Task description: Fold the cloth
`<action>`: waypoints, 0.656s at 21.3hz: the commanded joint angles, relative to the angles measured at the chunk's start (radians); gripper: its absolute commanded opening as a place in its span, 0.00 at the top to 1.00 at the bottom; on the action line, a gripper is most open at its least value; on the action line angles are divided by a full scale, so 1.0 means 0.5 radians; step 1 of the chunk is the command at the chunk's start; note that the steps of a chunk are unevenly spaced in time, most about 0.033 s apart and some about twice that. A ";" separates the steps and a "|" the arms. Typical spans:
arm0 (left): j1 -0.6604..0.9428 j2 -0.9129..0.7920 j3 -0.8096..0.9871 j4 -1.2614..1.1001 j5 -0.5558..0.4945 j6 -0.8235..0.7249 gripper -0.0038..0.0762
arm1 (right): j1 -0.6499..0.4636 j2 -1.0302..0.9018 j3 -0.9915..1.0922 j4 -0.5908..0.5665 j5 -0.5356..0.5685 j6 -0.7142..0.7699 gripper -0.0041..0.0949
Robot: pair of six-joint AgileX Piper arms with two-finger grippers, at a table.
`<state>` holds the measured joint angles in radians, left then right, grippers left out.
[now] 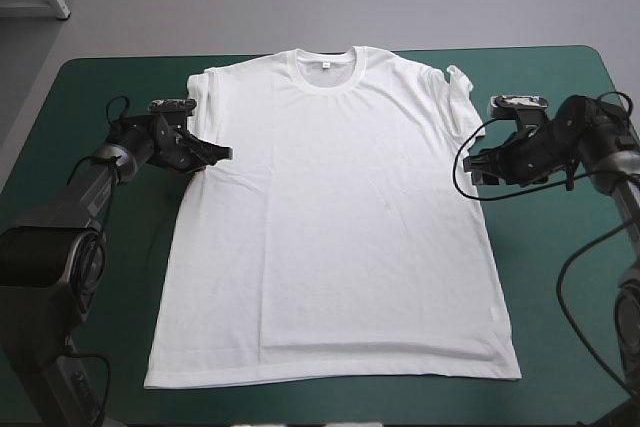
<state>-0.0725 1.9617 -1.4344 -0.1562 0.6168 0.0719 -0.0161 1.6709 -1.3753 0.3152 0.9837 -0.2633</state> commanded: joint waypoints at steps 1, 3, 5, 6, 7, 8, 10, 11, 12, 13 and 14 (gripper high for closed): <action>-0.006 -0.022 -0.022 -0.055 0.009 -0.002 0.93 | -0.017 0.108 -0.226 0.062 -0.050 -0.016 0.39; -0.006 -0.013 -0.022 -0.055 0.009 -0.002 0.93 | -0.017 0.188 -0.322 0.059 -0.066 -0.005 0.39; -0.006 -0.004 -0.022 -0.059 0.009 -0.002 0.93 | -0.017 0.298 -0.480 0.059 -0.086 0.009 0.39; -0.006 -0.003 -0.022 -0.063 0.009 -0.002 0.93 | -0.017 0.337 -0.537 0.059 -0.089 0.009 0.39; -0.006 -0.003 -0.022 -0.062 0.001 -0.002 0.93 | -0.017 0.420 -0.636 0.059 -0.089 0.033 0.39; -0.006 -0.003 -0.022 -0.062 0.001 -0.002 0.93 | -0.017 0.459 -0.678 0.059 -0.085 0.048 0.39; -0.006 -0.003 -0.022 -0.062 0.001 -0.002 0.93 | -0.017 0.570 -0.769 0.094 -0.028 0.048 0.39; -0.006 -0.003 -0.022 -0.062 0.001 -0.002 0.93 | -0.012 0.633 -0.796 0.122 0.004 0.048 0.39; -0.006 -0.003 -0.022 -0.062 0.001 -0.002 0.93 | -0.008 0.663 -0.806 0.127 0.016 0.048 0.39; -0.006 -0.003 -0.022 -0.062 0.001 -0.002 0.93 | 0.010 0.711 -0.806 0.127 0.036 0.048 0.39; -0.006 -0.003 -0.022 -0.062 0.001 -0.002 0.93 | 0.035 0.740 -0.806 0.127 0.045 0.048 0.39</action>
<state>-0.0725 1.9714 -1.4387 -0.1736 0.6057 0.0742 -0.0131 2.0746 -1.7437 0.3541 1.0032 -0.2366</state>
